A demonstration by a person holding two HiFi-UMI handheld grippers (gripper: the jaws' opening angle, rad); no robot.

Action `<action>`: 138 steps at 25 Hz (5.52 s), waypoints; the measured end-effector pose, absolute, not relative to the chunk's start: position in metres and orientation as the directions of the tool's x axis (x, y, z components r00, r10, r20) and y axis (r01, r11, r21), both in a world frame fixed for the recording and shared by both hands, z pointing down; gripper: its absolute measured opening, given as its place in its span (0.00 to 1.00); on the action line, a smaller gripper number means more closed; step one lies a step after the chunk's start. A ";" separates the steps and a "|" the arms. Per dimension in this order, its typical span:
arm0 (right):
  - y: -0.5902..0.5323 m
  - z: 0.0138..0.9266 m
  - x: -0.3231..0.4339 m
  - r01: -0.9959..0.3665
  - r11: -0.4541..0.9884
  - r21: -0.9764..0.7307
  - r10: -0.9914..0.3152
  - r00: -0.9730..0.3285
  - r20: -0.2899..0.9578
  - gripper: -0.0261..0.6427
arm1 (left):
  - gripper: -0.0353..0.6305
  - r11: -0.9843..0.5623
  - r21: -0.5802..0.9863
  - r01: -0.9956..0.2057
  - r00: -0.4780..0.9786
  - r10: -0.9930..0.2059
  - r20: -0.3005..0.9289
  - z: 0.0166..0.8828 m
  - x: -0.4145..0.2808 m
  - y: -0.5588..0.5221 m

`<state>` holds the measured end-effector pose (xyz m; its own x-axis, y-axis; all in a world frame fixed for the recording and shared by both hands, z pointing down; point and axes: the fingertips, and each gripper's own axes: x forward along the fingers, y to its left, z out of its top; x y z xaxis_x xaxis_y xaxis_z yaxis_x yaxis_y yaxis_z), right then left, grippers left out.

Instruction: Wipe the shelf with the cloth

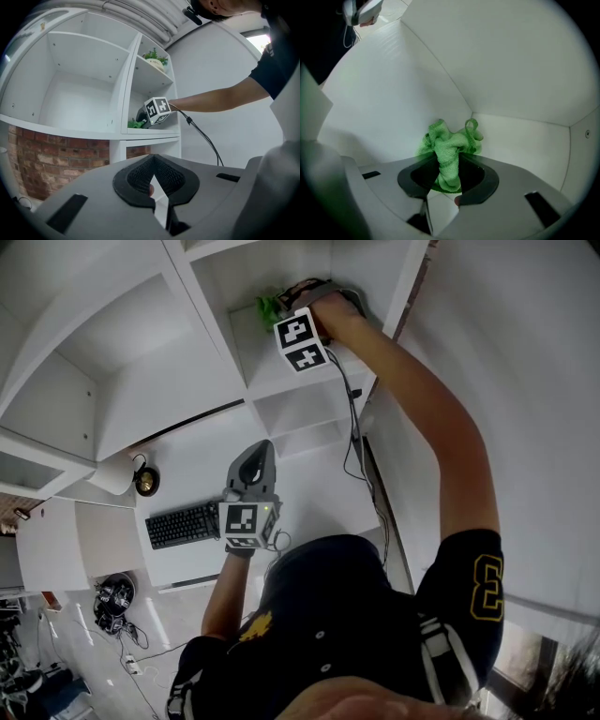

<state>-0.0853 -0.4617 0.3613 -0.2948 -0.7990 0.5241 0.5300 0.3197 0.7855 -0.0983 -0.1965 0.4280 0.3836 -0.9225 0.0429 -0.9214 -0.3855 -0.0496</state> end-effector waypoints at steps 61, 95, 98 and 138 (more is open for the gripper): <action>-0.362 0.358 -0.150 0.375 0.327 0.868 -0.662 -0.564 0.493 0.21 | 0.08 -0.359 -0.028 -0.933 0.357 -0.932 0.062 0.439 -0.112 -0.181; -0.394 0.359 -0.083 0.327 0.388 0.862 -0.776 -0.388 0.497 0.20 | 0.08 -0.414 -0.019 -0.910 0.412 -0.909 0.062 0.442 -0.096 -0.188; -0.399 0.360 -0.068 0.328 0.390 0.860 -0.811 -0.319 0.490 0.20 | 0.08 -0.428 -0.017 -0.904 0.426 -0.903 0.064 0.442 -0.092 -0.189; -0.315 0.336 -0.119 -0.050 0.506 0.861 -0.756 -0.506 0.415 0.21 | 0.08 -0.369 0.002 -0.929 0.368 -0.926 0.090 0.451 -0.114 -0.170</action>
<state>-0.1185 -0.3149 0.3362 -0.5060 -0.7562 0.4149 -0.0500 0.5059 0.8611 -0.1139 -0.1698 0.4506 0.3677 -0.9256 0.0902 -0.9294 -0.3690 0.0020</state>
